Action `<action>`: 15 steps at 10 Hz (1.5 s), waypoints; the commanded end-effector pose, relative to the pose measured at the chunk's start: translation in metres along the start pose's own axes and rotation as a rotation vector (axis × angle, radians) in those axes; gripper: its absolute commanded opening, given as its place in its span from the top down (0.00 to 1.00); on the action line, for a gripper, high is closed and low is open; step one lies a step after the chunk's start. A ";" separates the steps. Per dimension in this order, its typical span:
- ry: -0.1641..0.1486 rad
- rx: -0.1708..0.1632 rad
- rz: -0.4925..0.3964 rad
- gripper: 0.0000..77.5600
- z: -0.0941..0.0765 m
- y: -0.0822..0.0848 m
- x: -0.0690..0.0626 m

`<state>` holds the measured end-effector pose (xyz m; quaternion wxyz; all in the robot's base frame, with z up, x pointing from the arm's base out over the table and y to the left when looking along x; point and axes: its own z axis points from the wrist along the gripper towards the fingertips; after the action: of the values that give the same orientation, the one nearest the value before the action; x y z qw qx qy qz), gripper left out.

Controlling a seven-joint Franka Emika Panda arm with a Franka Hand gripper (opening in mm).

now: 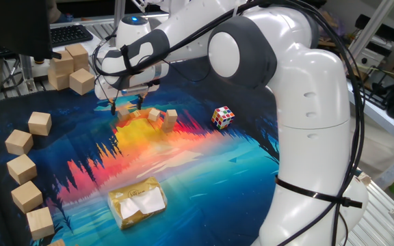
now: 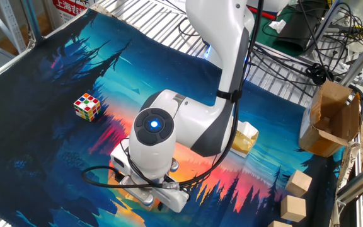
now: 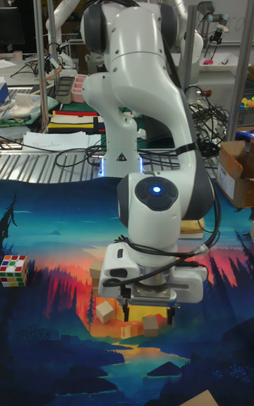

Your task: Stack the blocks in a vertical line of five

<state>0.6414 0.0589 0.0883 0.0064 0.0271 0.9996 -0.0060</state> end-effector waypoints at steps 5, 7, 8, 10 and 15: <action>0.009 -0.013 0.001 0.00 0.011 0.015 -0.002; 0.011 -0.013 0.002 0.00 0.011 0.015 -0.002; 0.013 -0.014 -0.002 0.00 0.011 0.015 -0.002; 0.012 -0.014 -0.009 0.00 0.011 0.015 -0.002; 0.011 -0.014 -0.024 0.00 0.011 0.015 -0.002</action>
<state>0.6432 0.0736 0.0754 -0.0003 0.0154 0.9999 0.0003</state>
